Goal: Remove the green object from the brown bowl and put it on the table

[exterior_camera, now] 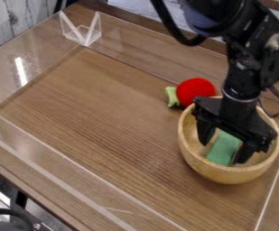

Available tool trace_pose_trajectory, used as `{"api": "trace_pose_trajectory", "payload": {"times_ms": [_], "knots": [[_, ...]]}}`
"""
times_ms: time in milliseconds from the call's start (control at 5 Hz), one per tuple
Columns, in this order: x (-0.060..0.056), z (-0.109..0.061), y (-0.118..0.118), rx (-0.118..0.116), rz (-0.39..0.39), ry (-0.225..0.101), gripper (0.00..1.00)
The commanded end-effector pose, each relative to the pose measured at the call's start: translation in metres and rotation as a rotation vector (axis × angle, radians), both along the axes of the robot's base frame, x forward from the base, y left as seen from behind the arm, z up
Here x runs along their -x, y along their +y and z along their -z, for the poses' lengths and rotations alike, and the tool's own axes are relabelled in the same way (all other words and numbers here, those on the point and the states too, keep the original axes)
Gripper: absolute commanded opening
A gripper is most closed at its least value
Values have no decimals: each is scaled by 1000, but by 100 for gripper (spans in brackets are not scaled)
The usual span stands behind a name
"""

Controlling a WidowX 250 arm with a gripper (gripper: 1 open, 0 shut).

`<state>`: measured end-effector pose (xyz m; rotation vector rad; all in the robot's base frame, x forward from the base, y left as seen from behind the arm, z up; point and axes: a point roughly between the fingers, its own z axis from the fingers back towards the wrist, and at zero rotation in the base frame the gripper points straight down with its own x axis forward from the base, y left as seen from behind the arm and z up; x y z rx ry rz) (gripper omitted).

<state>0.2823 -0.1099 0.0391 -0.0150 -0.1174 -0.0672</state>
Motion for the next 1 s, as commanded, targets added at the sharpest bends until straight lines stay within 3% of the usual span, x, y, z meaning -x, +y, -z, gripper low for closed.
{"api": "trace_pose_trajectory", "payload": {"times_ms": [0,200,400,600,800], "knots": [[-5,1,-5,13,7,-33,100],[-7,6,-7,16,16,-42,100],[-6,-5,-5,21,-2,-51,0],[-4,-31,-1,35,-25,-88,0],[0,-72,18,50,-31,-151,0]]}}
